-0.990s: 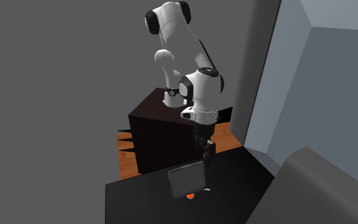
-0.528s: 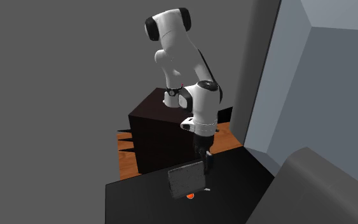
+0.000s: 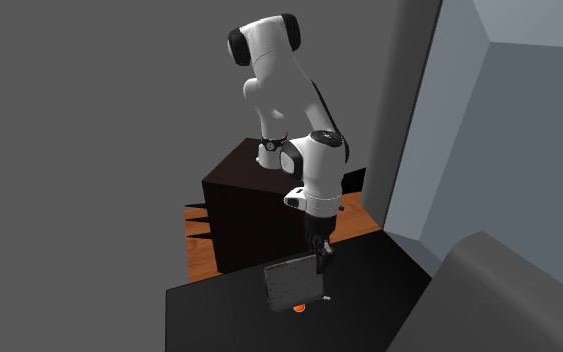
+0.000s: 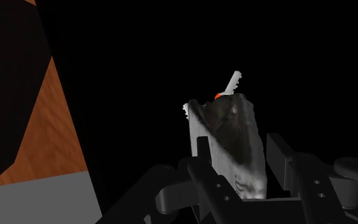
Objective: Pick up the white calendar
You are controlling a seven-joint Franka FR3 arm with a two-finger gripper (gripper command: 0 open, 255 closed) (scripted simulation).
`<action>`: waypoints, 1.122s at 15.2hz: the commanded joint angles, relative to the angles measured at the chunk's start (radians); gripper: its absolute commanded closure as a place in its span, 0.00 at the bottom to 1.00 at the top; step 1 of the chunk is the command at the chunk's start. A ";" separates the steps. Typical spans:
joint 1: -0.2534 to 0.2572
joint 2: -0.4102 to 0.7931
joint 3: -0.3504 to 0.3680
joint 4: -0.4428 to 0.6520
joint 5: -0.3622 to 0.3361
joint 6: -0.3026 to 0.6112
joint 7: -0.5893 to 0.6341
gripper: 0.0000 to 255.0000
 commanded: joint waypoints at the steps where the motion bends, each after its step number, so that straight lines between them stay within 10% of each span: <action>1: 0.000 0.000 0.000 0.000 0.000 0.000 0.000 1.00; 17: -0.048 -0.124 0.065 -0.009 0.078 -0.110 -0.054 1.00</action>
